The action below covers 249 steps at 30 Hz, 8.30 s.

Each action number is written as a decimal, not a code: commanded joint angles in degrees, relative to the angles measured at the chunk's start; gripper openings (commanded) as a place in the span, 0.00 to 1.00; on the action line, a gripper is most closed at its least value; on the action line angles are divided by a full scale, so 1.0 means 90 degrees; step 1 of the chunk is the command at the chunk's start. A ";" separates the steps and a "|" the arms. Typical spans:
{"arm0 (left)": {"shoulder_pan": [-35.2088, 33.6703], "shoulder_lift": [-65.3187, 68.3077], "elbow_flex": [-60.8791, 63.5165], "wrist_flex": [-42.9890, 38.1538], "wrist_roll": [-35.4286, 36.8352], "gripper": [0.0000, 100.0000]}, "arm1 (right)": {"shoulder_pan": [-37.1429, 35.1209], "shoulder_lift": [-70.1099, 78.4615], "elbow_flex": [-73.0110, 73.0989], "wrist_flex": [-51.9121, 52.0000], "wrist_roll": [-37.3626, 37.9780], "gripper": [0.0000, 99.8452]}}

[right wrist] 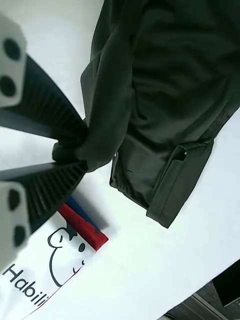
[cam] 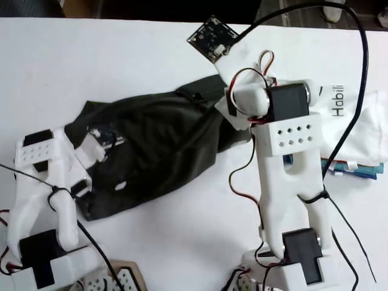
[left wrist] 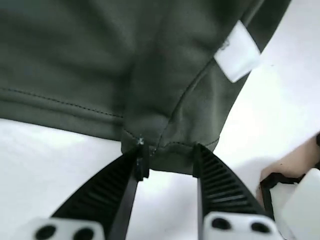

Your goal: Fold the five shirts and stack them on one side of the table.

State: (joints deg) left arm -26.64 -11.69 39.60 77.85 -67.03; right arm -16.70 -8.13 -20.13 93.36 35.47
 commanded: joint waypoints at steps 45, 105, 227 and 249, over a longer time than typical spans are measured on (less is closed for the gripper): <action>0.0400 -0.0254 -0.1949 0.1104 0.0781 0.03 | 0.0200 0.0591 -0.0078 -0.0982 -0.0020 0.02; -0.0567 -0.3780 -0.6735 0.0733 0.3722 0.02 | 0.1607 -0.3883 -0.2891 0.0103 -0.0313 0.02; 0.1045 0.5118 -1.1179 0.2745 0.3497 0.02 | 0.1040 0.2847 -0.2149 -0.0659 -0.0596 0.02; 0.1153 -0.1319 -0.2173 0.1905 0.3018 0.03 | 0.1158 -0.1216 0.2413 0.0337 -0.0459 0.02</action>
State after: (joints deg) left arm -16.62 -17.05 13.23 97.36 -39.25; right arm -7.12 -9.80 -6.51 97.76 30.46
